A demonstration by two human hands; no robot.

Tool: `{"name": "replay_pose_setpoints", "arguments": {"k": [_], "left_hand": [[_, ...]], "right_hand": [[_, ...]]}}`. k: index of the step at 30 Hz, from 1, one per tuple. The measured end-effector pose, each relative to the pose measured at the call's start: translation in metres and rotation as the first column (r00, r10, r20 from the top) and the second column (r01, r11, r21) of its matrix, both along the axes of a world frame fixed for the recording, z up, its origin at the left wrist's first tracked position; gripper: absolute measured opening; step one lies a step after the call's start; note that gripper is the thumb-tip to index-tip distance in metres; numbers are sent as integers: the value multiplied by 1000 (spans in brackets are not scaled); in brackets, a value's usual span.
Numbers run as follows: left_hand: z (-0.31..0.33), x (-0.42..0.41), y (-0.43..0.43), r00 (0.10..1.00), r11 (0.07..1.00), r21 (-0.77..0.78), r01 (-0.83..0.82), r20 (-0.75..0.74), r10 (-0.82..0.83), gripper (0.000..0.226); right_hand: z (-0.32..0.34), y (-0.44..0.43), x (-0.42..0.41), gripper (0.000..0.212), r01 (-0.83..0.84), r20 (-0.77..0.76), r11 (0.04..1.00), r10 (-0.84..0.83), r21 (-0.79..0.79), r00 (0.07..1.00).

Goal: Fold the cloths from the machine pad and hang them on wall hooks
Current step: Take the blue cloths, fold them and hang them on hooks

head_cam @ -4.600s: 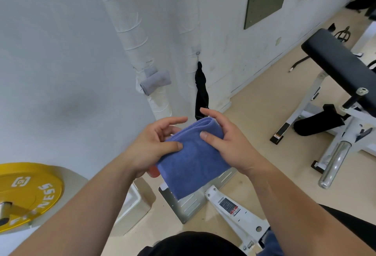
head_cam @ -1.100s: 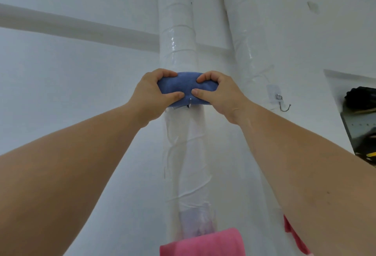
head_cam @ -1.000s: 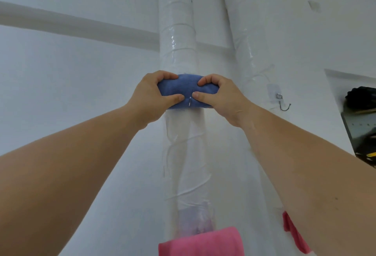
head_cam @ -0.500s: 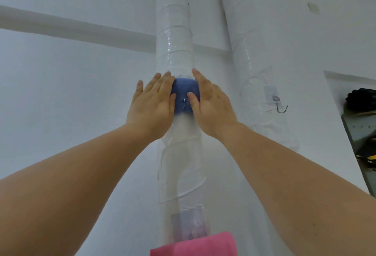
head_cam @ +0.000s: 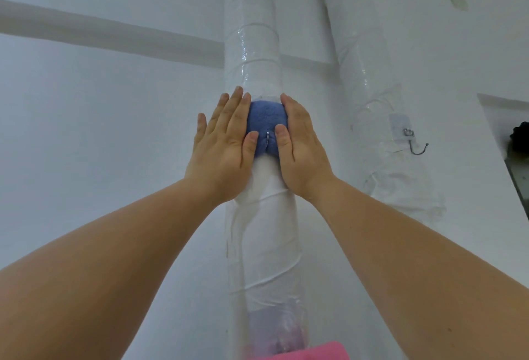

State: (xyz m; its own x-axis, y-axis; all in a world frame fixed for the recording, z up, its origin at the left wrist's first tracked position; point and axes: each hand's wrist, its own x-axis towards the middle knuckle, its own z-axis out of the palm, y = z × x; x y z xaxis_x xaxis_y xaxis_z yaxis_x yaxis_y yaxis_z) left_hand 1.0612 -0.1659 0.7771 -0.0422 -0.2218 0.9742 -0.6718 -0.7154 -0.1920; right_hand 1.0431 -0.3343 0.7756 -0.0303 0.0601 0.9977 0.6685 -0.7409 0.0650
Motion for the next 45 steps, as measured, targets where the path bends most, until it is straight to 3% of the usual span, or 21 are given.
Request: {"name": "replay_pose_setpoints", "arguments": {"k": [6, 11, 15, 23, 29, 34, 38, 45], "left_hand": [[0, -18, 4, 980, 984, 57, -167, -103, 172, 63], [5, -44, 10, 905, 916, 174, -361, -173, 389, 65], [5, -61, 13, 873, 893, 213, -397, -214, 439, 66], [-18, -100, 53, 876, 901, 228, -370, -238, 420, 68], [-67, -128, 101, 912, 933, 239, -268, -249, 326, 77], [-124, -154, 131, 933, 956, 285, -67, -321, 161, 76], [-185, -179, 142, 896, 924, 362, 121, -441, 55, 77], [-311, -265, 114, 769, 792, 443, 421, -638, -52, 79]], "right_hand": [[0, -2, -23, 58, 244, -149, 969, -249, -47, 957], [9, -2, -57, 62, 476, -348, 857, -516, -198, 783], [10, 4, -78, 64, 551, -374, 801, -597, -233, 710], [-19, 21, -126, 64, 604, -404, 780, -611, -161, 681], [-68, 47, -175, 64, 674, -474, 703, -684, -226, 555], [-124, 87, -228, 66, 744, -552, 626, -715, -233, 428], [-191, 116, -283, 66, 785, -602, 516, -762, -343, 238], [-316, 141, -430, 66, 775, -703, 382, -702, -504, -111]]}}
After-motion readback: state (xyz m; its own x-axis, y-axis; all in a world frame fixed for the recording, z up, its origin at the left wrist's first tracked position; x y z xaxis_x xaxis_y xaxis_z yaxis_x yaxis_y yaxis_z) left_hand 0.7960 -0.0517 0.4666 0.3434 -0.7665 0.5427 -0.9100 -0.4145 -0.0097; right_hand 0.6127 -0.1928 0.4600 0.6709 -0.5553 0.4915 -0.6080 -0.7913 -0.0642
